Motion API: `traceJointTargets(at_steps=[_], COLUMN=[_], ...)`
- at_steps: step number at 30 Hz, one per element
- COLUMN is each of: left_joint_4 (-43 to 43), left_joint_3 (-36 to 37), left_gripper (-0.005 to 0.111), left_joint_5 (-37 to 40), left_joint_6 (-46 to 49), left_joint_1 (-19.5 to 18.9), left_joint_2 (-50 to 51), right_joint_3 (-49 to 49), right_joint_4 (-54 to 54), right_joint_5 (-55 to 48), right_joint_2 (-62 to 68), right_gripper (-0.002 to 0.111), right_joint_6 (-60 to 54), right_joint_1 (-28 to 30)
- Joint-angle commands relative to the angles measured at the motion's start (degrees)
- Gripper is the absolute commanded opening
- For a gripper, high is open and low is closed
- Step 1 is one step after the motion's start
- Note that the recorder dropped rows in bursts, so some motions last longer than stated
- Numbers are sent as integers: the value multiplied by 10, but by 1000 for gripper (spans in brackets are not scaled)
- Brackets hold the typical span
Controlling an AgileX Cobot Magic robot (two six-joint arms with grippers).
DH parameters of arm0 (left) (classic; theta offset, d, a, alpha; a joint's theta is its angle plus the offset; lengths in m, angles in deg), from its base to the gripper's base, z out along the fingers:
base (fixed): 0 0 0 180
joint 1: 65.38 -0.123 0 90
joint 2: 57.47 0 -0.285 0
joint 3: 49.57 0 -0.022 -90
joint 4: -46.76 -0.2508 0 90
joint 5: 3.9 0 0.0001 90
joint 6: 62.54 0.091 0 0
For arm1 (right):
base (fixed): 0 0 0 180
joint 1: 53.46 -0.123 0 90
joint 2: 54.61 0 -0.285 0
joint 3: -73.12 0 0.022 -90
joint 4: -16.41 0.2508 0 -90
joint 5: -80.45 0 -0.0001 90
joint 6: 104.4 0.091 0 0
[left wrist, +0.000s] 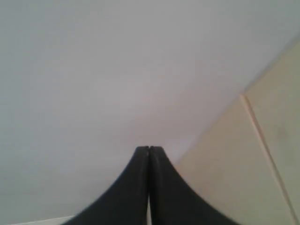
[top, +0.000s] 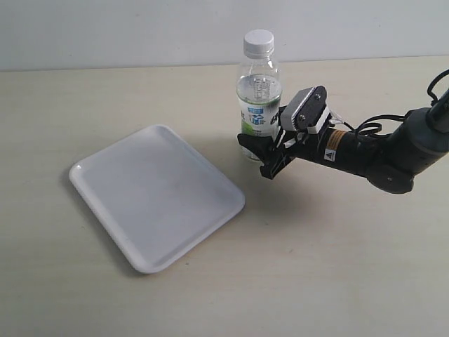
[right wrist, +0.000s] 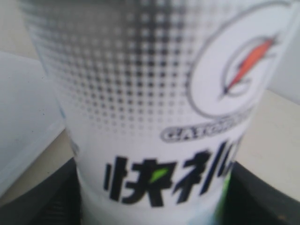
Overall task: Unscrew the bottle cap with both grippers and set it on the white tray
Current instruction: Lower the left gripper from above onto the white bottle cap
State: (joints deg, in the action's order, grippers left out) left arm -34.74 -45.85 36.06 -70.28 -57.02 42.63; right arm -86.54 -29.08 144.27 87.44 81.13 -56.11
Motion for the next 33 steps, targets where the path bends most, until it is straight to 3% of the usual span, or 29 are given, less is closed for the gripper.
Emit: traceJointTargets(at_steps=[1,6,9,11,15,18,24,28,33], left_joint_4=[391,812,990,1055,1076,1032,982,983,988], left_joint_3=[-54,-109,-137,-157,-204,-226,-239,-239,-239], left_gripper=[0,0,0,0,0,0,3,21,51], left_joint_5=[38,37,31,31,43,49,23,7,27], left_joint_6=[316,545,646,679,681,681,697,707,705], left_joint_1=[19,56,91,114,171,207,248,260,276], left_joint_2=[28,30,33,38,59,84,130,134,134], right_joint_3=[-2,-1,-1,-1,-1,-1,-1,-1,-1], right_joint_4=[6,-10,-19,-20,-20,-21,-21,-21,-21], right_joint_5=[-27,3,8,-1,-10,-11,-12,-17,-20], right_joint_2=[-3,-3,-3,-3,-3,-3,-3,-3,-3], right_gripper=[0,0,0,0,0,0,0,0,0], right_joint_6=[-13,-29,-33,-42,-50,-59,-75,-75,-79], right_joint_1=[0,0,0,0,0,0,0,0,0])
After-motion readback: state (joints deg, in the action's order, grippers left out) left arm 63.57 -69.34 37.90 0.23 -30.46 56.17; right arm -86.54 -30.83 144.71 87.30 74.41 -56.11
